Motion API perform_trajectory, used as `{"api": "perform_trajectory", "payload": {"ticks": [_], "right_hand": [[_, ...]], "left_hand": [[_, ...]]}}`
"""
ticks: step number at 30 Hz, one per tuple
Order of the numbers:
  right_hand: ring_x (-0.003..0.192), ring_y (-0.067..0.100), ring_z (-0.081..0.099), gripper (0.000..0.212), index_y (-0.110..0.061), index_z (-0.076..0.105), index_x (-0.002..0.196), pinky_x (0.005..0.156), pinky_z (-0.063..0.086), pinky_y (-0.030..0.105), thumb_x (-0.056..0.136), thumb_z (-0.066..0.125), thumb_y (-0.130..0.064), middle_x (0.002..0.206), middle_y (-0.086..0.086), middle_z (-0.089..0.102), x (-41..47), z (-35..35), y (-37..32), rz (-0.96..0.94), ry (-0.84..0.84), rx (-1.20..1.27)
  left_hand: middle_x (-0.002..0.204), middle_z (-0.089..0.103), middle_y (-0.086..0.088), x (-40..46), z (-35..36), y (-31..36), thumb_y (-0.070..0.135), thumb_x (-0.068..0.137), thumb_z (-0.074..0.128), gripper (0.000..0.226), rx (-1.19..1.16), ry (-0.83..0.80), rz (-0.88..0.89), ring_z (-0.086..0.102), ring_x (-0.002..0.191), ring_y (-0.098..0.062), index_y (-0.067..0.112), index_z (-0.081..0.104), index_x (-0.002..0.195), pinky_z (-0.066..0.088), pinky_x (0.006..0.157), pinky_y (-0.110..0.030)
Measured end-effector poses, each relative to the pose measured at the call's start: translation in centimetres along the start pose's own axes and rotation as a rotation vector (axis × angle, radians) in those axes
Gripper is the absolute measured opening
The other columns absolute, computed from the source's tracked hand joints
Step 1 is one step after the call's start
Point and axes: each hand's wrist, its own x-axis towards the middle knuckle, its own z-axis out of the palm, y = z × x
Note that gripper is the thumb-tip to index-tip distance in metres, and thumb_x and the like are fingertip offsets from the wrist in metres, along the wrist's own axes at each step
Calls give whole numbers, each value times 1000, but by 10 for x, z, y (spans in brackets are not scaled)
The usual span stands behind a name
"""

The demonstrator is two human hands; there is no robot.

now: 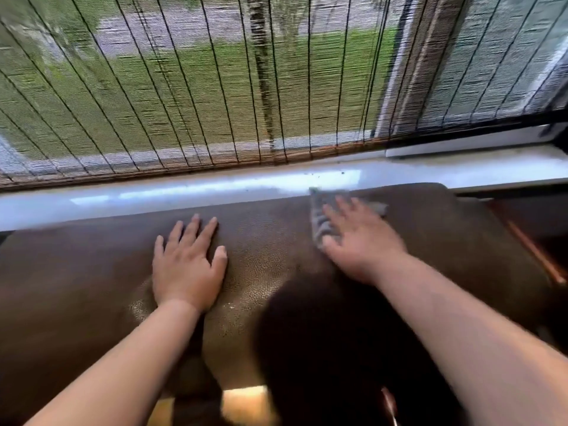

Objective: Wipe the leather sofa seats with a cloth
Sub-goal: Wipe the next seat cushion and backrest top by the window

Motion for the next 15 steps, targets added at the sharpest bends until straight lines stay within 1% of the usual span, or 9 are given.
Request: {"api": "perform_trajectory", "payload": {"ticks": [3, 4, 6, 8, 10, 13, 15], "right_hand": [[159, 32, 9, 77, -23, 12, 165, 129, 10, 49, 95, 13, -54, 174, 10, 6, -4, -9, 79, 290, 79, -16], [158, 34, 11, 78, -21, 14, 165, 129, 11, 51, 94, 13, -52, 173, 12, 8, -3, -10, 93, 359, 100, -22], [159, 35, 6, 74, -20, 9, 166, 129, 6, 51, 99, 14, -50, 173, 13, 2, -1, -7, 84, 403, 76, -16], [160, 33, -2, 72, -23, 3, 167, 130, 0, 48, 102, 14, -51, 174, 12, -6, -1, 4, 49, 312, 48, 1], [160, 31, -5, 75, -27, -1, 166, 130, 2, 48, 99, 11, -56, 174, 8, -9, -3, 16, 20, 187, 64, -10], [160, 30, -8, 76, -29, -5, 166, 130, 1, 47, 98, 10, -59, 174, 6, -11, -10, 15, 20, 107, 14, 4], [160, 28, -10, 74, -28, -6, 166, 130, -3, 46, 100, 11, -58, 174, 6, -12, -16, 10, 29, 66, 3, -10]], "left_hand": [[170, 33, 5, 1, 0, 1, 64, 92, 18, 76, -9, 10, 3, 26, 157, -24, 41, 38, 161, 15, 128, -51], [170, 33, 5, 1, 1, 0, 64, 92, 18, 76, -6, 11, -1, 27, 157, -24, 41, 38, 161, 15, 128, -51], [170, 33, 4, 2, 1, 0, 64, 91, 17, 76, -1, 7, -6, 28, 157, -25, 41, 38, 161, 16, 127, -51], [170, 33, 4, 1, 0, 1, 63, 91, 17, 76, 8, -14, -18, 28, 157, -25, 41, 38, 161, 16, 127, -51], [171, 31, 5, 2, -5, 5, 64, 91, 16, 77, 20, -48, -36, 26, 158, -24, 41, 35, 162, 15, 127, -52], [174, 18, 9, 3, -18, 8, 63, 97, 18, 70, 67, -171, -67, 15, 161, -22, 44, 24, 164, 13, 128, -56], [176, 12, 9, 6, -32, 16, 62, 101, 27, 67, 48, -267, -129, 10, 162, -24, 42, 20, 165, 12, 128, -61]]}}
